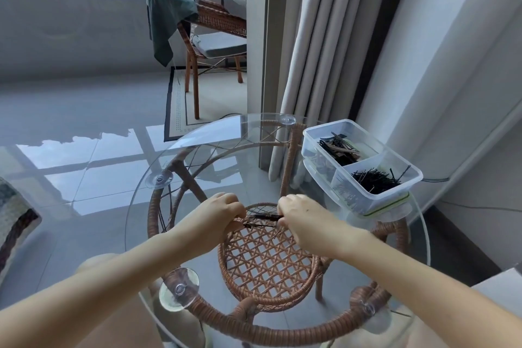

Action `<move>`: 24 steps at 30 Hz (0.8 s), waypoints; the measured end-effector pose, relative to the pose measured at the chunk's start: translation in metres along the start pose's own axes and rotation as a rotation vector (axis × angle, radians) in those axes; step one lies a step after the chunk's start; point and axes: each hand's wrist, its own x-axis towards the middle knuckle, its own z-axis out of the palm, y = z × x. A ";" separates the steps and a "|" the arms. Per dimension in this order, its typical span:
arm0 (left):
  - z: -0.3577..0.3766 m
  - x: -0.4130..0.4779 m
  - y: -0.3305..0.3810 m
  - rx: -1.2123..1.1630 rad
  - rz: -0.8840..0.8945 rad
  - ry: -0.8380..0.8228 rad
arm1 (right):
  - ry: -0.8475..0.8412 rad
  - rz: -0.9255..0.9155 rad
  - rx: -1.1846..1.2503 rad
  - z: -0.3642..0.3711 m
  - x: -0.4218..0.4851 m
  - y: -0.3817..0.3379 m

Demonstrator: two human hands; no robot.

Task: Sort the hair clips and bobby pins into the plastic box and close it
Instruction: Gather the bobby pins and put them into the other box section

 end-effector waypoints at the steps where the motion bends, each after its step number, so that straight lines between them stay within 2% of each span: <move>1: 0.000 0.001 0.000 0.006 0.002 0.002 | 0.022 -0.001 0.029 -0.009 -0.006 0.003; 5: -0.003 0.009 0.002 0.047 -0.022 -0.003 | 0.115 0.045 0.093 -0.063 -0.031 0.030; 9: -0.001 0.019 0.002 0.118 0.050 -0.105 | 0.179 0.111 -0.053 -0.108 -0.056 0.080; 13: 0.007 0.025 0.009 0.231 0.034 -0.155 | 0.008 0.178 -0.438 -0.129 -0.068 0.133; 16: 0.011 0.027 0.017 0.298 -0.036 -0.203 | -0.165 0.131 -0.647 -0.127 -0.063 0.151; 20: 0.007 0.033 0.024 0.336 -0.076 -0.290 | -0.230 0.039 -0.559 -0.112 -0.039 0.144; 24: -0.003 0.039 0.026 0.312 -0.111 -0.372 | -0.207 0.077 -0.487 -0.117 -0.029 0.127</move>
